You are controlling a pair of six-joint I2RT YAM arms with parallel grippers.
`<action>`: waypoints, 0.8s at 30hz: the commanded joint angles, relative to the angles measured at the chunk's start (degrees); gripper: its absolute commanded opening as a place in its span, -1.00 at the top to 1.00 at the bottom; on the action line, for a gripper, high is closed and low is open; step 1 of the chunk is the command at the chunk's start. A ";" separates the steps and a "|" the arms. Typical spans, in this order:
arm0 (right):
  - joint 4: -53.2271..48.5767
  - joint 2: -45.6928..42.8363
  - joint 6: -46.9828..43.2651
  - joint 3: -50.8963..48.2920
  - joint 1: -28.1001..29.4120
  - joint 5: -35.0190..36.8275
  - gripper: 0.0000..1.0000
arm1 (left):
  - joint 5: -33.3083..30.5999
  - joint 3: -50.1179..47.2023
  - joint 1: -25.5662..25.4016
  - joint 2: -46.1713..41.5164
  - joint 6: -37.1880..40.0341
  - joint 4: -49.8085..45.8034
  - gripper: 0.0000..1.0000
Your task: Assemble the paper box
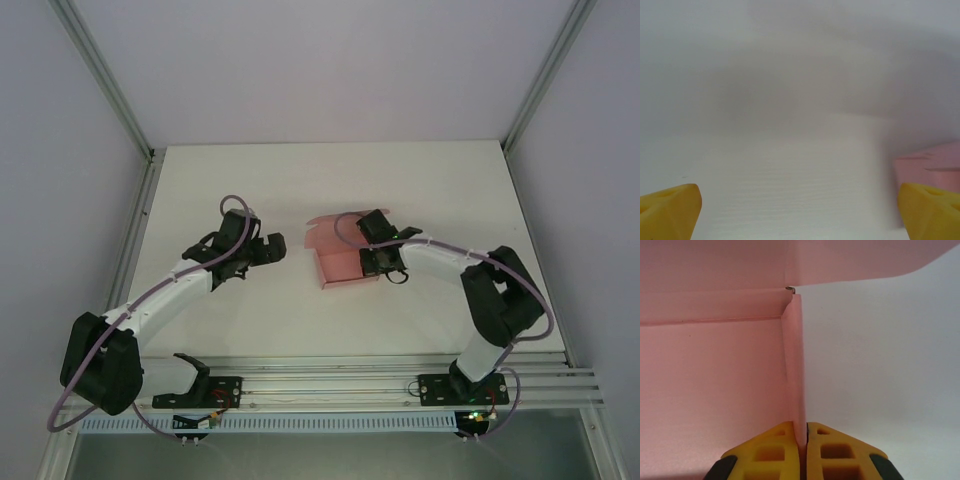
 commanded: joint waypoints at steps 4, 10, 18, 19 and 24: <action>-7.08 7.08 -0.29 5.21 2.92 13.62 0.97 | 10.43 -2.02 0.40 1.23 -0.73 5.88 -0.99; -15.34 14.09 3.72 11.04 4.35 20.53 1.00 | 7.13 -1.24 0.42 0.57 -0.01 3.36 -0.99; -16.00 14.16 3.75 12.56 5.90 22.04 0.77 | 4.00 -1.21 0.43 -2.07 0.68 2.92 -0.99; -13.93 12.68 2.96 11.87 5.87 19.41 0.70 | 4.33 -1.15 0.42 -2.09 0.92 2.92 -0.99; -7.63 4.70 2.91 10.40 5.83 12.22 0.40 | 6.69 -1.07 0.42 -1.48 2.31 4.54 -0.99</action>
